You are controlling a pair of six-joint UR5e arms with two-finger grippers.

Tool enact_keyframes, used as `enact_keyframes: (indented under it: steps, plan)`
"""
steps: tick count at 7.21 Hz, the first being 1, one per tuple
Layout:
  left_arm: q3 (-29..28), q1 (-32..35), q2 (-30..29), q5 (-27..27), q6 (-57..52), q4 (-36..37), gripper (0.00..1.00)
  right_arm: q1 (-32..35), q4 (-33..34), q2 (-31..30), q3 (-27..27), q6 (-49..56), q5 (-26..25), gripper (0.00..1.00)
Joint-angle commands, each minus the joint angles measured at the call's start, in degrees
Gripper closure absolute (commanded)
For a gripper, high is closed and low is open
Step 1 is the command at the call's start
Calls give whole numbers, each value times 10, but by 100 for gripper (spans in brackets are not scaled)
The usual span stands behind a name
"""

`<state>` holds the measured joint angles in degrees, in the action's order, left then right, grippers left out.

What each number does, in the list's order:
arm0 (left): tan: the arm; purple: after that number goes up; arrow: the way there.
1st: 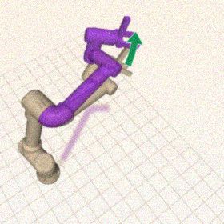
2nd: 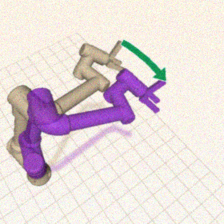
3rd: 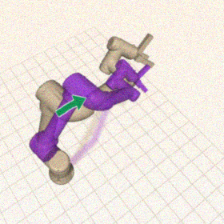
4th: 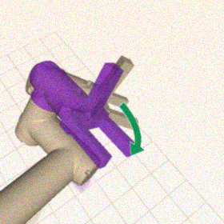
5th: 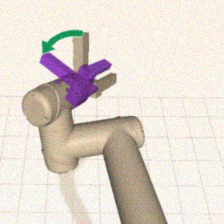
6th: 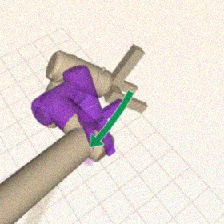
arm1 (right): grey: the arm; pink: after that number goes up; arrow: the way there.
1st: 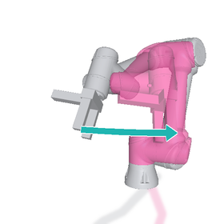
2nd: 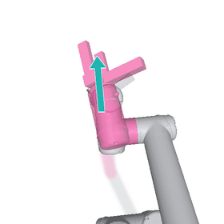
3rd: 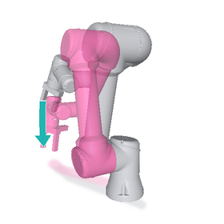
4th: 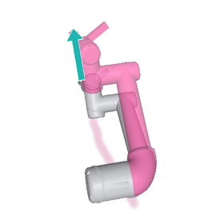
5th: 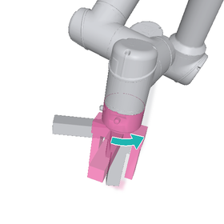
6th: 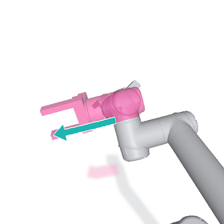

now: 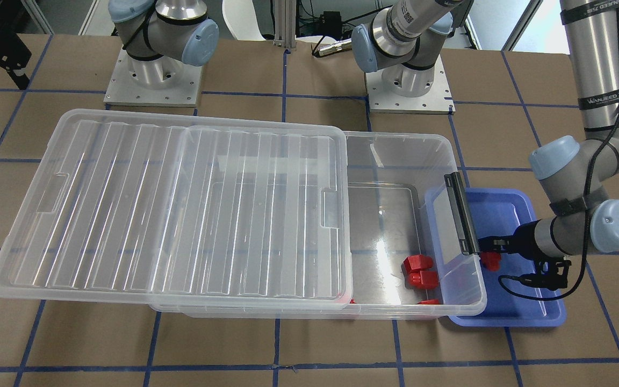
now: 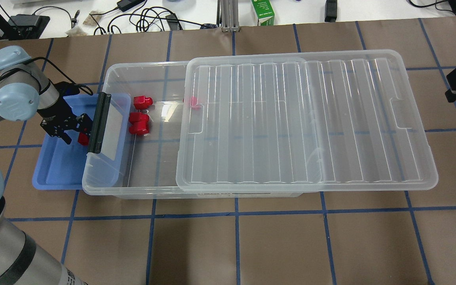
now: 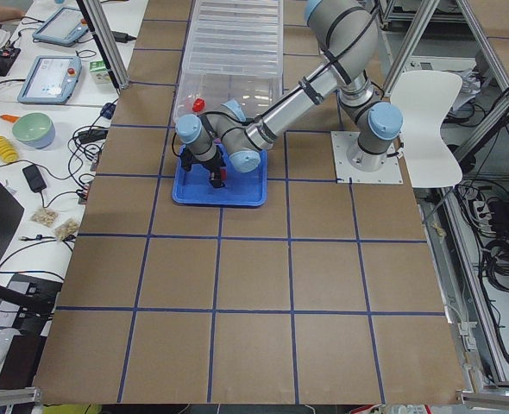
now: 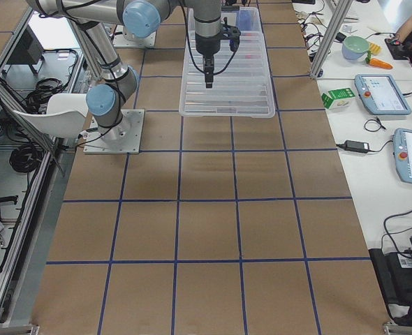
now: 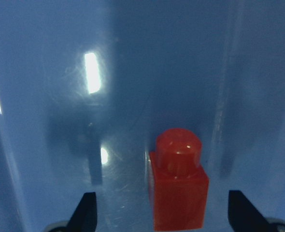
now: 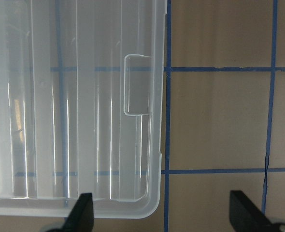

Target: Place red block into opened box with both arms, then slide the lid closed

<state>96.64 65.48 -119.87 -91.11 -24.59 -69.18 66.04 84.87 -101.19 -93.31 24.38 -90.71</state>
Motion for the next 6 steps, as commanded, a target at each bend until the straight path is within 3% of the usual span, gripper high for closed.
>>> enact_keyframes:
  steps: [1, 4, 6]
  plan:
    - [0, 0, 1, -1, 0, 1, 100, 62, -1, 1, 3, -74, 2, 0]
    - [-12, 2, 16, -1, 4, 1, 100, 172, 1, 9, 2, -189, -7, 0]
    - [-49, 4, 41, -3, 2, -19, 100, 177, 0, 10, 1, -191, -6, 0]
